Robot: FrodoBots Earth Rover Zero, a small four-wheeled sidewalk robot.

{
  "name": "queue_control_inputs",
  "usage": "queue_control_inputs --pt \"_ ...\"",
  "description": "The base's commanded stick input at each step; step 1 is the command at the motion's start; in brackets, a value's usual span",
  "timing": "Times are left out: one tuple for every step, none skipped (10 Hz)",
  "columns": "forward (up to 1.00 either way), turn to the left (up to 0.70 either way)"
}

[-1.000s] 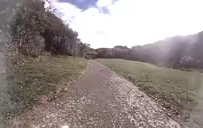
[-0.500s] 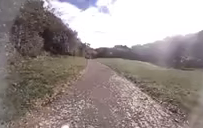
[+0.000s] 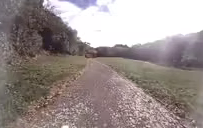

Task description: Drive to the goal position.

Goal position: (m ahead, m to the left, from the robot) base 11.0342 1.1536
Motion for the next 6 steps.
queue_control_inputs --pt "0.30 0.00" --pt "0.30 0.00" --pt "0.30 0.00" --pt "0.30 0.00" --pt "0.30 0.00" --pt "0.30 0.00"
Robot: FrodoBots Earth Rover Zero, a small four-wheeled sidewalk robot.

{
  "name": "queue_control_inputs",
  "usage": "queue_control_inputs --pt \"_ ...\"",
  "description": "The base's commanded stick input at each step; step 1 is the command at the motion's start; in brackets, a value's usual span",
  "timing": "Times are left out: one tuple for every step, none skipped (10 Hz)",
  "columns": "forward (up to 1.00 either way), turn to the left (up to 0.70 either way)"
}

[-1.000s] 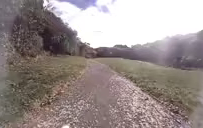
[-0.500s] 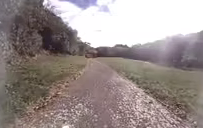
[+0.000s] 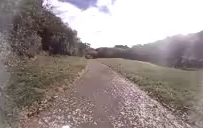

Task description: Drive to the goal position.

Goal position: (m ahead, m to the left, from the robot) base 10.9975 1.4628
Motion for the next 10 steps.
queue_control_inputs --pt "0.30 0.00" --pt "0.30 0.00" --pt "0.30 0.00" --pt "0.30 0.00" --pt "0.30 0.00" --pt "0.30 0.00" --pt "0.30 0.00" --pt "0.30 0.00" --pt "0.30 0.00" --pt "0.30 0.00"
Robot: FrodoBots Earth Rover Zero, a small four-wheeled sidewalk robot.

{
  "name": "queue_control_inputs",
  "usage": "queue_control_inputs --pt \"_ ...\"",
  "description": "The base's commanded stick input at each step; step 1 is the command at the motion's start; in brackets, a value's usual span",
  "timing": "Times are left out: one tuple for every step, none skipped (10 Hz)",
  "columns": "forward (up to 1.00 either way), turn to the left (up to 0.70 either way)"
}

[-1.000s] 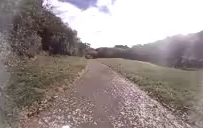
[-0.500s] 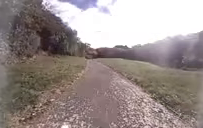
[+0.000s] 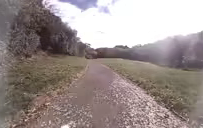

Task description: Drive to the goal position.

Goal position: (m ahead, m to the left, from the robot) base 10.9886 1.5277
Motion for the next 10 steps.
queue_control_inputs --pt "0.30 0.00" --pt "0.30 0.00" --pt "0.30 0.00" --pt "0.30 0.00" --pt "0.30 0.00" --pt "0.30 0.00" --pt "0.30 0.00" --pt "0.30 0.00" --pt "0.30 0.00" --pt "0.30 0.00"
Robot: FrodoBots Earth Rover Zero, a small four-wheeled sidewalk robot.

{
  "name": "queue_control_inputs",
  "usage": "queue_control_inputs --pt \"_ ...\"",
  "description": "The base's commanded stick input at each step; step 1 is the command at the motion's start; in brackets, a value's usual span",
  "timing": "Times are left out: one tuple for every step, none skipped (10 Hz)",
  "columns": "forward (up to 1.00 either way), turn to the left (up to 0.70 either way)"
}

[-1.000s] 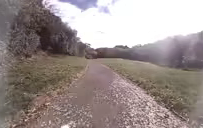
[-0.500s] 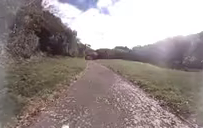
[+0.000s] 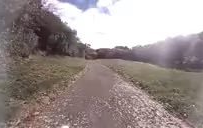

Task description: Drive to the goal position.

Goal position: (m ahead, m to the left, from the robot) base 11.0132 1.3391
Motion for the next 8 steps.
queue_control_inputs --pt "0.30 0.00" --pt "0.30 0.00" --pt "0.30 0.00" --pt "0.30 0.00" --pt "0.30 0.00" --pt "0.30 0.00" --pt "0.30 0.00" --pt "0.30 0.00"
